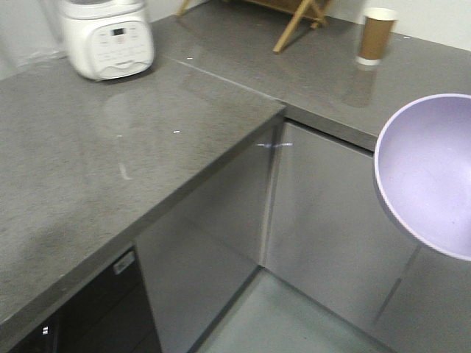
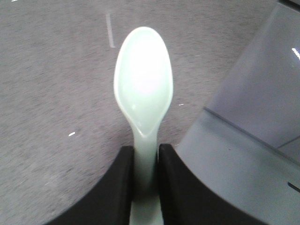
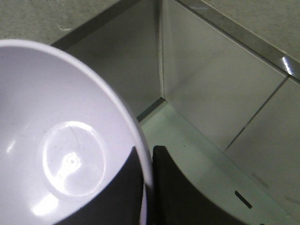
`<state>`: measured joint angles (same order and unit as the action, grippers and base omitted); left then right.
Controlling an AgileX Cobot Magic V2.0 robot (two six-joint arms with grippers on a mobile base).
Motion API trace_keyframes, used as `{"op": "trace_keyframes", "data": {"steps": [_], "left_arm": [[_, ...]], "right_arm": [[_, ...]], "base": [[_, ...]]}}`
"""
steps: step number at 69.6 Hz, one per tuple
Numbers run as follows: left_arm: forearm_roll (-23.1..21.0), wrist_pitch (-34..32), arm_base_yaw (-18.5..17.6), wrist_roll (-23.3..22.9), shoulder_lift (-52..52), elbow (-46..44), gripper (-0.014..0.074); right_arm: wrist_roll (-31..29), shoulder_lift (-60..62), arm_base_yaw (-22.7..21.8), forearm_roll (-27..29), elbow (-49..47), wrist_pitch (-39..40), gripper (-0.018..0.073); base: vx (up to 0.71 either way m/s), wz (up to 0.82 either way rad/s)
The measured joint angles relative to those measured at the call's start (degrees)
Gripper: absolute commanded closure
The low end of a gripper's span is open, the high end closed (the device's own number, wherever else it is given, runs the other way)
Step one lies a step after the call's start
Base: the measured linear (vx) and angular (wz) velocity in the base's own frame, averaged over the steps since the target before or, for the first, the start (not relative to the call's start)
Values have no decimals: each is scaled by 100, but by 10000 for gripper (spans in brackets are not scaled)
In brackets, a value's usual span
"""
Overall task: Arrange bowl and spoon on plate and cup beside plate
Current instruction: 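Drive the base to the counter with the light blue plate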
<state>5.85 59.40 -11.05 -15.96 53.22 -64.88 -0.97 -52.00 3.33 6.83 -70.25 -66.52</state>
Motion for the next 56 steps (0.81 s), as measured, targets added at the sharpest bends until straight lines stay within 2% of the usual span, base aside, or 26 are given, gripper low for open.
{"op": "trace_keyframes", "data": {"steps": [32, 56], "left_arm": [[-5, 0, 0, 0, 0, 0, 604], [-6, 0, 0, 0, 0, 0, 604]], "right_arm": [[0, 0, 0, -9, 0, -7, 565], [0, 0, 0, -14, 0, -7, 565]], "base": [[0, -54], [6, -35]]}}
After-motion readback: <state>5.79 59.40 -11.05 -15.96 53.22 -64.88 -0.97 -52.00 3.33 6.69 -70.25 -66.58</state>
